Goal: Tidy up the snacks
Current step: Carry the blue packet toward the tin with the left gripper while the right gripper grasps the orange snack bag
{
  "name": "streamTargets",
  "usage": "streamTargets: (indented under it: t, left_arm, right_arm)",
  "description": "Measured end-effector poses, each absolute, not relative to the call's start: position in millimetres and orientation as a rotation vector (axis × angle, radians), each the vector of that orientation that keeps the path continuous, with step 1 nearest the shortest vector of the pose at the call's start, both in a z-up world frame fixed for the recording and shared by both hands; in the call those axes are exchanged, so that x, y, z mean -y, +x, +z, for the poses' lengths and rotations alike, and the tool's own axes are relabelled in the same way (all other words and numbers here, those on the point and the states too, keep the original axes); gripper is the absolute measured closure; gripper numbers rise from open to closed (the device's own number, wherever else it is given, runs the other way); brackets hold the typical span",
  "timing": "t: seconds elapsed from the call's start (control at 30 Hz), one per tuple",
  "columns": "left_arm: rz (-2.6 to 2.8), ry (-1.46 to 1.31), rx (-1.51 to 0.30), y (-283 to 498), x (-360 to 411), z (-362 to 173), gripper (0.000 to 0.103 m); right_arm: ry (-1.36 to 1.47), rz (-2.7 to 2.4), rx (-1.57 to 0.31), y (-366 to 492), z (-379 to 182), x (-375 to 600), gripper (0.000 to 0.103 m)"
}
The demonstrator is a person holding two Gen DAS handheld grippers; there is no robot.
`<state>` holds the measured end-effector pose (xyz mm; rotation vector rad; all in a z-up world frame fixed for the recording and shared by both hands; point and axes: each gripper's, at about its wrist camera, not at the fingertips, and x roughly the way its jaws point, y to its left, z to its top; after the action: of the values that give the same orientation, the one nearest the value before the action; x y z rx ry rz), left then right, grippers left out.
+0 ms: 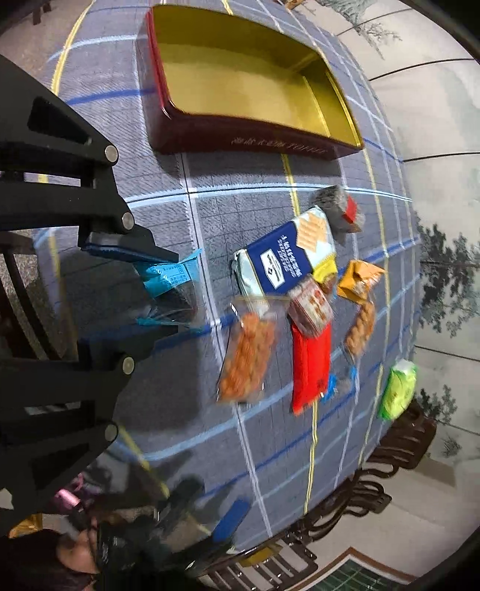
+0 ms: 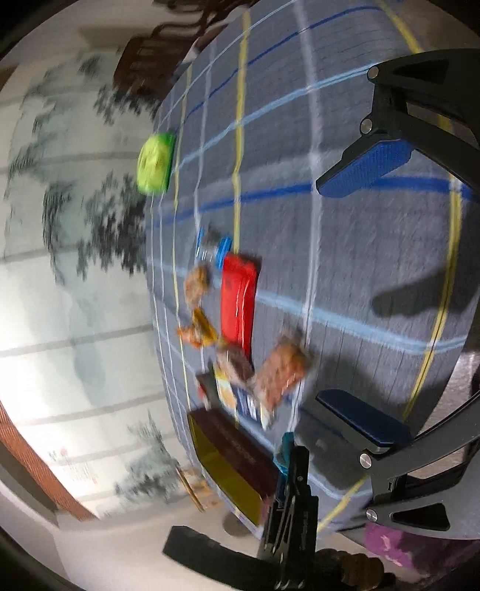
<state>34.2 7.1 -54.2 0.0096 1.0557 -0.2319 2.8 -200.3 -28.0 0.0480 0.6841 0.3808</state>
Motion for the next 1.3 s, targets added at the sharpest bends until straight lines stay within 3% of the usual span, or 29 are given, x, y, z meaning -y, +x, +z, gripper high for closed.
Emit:
streamTargets:
  t: [0.3, 0.7, 0.87, 0.93, 1.3]
  left_arm:
    - [-0.254, -0.022, -0.994, 10.6, -17.1, -19.0, 0.077]
    - [-0.199, -0.048, -0.938, -1.7, -45.6, 10.2, 0.076]
    - [-0.178, -0.065, -0.935, 1.1, -59.0, 14.5, 0.076]
    - [-0.168, -0.068, -0.928, -0.6, -63.5, 17.0, 0.076]
    - [-0.1, -0.073, -0.901, 20.0, -104.2, 28.3, 0.076]
  right_arm:
    - [-0.197, 0.668, -0.728, 43.2, -28.6, 146.4, 0.001]
    - [-0.343, 0.819, -0.88, 99.3, -45.8, 106.2, 0.022]
    - [-0.428, 0.837, -0.942, 103.5, -56.4, 88.4, 0.041]
    - [-0.429, 0.826, -0.957, 105.8, -54.6, 87.7, 0.062]
    - [-0.23, 0.763, -0.951, 77.6, -33.7, 108.9, 0.062]
